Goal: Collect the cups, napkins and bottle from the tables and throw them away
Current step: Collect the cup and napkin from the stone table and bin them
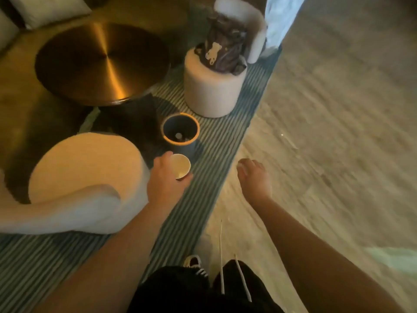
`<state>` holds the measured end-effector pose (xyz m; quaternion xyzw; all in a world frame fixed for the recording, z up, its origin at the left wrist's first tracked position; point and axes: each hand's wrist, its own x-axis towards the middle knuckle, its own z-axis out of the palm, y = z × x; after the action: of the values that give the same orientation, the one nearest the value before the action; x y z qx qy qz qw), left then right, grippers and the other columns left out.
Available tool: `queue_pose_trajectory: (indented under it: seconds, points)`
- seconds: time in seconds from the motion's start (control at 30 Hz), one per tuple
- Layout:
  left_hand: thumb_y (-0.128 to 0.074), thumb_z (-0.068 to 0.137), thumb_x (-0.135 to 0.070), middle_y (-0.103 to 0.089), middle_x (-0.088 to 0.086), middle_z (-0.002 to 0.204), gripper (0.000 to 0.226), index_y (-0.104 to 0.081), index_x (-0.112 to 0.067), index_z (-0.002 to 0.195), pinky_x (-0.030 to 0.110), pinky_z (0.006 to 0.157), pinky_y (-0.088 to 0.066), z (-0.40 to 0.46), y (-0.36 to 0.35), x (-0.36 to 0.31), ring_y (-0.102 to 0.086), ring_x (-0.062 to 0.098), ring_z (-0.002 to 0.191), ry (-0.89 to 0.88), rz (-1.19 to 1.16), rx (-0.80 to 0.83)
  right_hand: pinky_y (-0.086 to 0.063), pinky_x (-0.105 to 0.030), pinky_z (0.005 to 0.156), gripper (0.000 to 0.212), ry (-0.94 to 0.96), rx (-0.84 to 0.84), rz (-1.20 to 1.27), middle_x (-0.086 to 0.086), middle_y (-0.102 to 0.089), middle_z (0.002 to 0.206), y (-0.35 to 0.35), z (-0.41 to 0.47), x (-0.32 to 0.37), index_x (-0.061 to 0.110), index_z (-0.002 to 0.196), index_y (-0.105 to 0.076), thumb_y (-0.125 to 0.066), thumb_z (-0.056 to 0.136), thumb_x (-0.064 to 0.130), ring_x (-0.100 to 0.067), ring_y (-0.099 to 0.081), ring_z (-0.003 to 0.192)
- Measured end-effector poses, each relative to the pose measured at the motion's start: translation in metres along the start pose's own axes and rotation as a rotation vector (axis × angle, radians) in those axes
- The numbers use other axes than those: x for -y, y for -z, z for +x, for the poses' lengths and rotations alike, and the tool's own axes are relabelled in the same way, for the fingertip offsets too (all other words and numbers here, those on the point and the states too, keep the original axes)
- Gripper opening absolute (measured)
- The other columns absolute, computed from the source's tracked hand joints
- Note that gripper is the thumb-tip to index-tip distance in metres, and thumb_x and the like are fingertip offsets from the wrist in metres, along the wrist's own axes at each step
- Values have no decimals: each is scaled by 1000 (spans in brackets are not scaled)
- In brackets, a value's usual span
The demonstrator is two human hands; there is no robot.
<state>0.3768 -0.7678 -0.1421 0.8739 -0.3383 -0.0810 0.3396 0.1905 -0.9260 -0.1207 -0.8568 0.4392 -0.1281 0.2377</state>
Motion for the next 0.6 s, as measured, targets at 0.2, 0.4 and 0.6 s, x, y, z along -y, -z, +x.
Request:
queue_pose_trajectory:
  seconds: [0.2,0.4,0.6]
  points:
    - [-81,64,-45,-46,3,116,78,-38,-24,126,29,68,-37,94,-47,-1,-53,25,97,151,23,-135,-39,-33,92,26,186,130,23,-7,-63,111,-12,177,-1,17,111,-61,-44,97,30,-24,-53,108]
    - [-81,67,-47,-43,2,128,88,-30,-26,135,39,78,-50,214,-129,-23,-52,24,110,487,-24,-255,-38,-35,91,25,407,328,19,-9,-62,111,-46,361,-14,12,112,-61,-47,97,26,-25,-52,108]
    - [-83,69,-38,-36,4,134,87,-33,-21,138,35,88,-44,307,-158,-56,-49,24,113,794,-120,-340,-41,-39,84,22,568,557,-59,-15,-63,101,-53,507,-21,5,104,-62,-49,96,21,-32,-53,99]
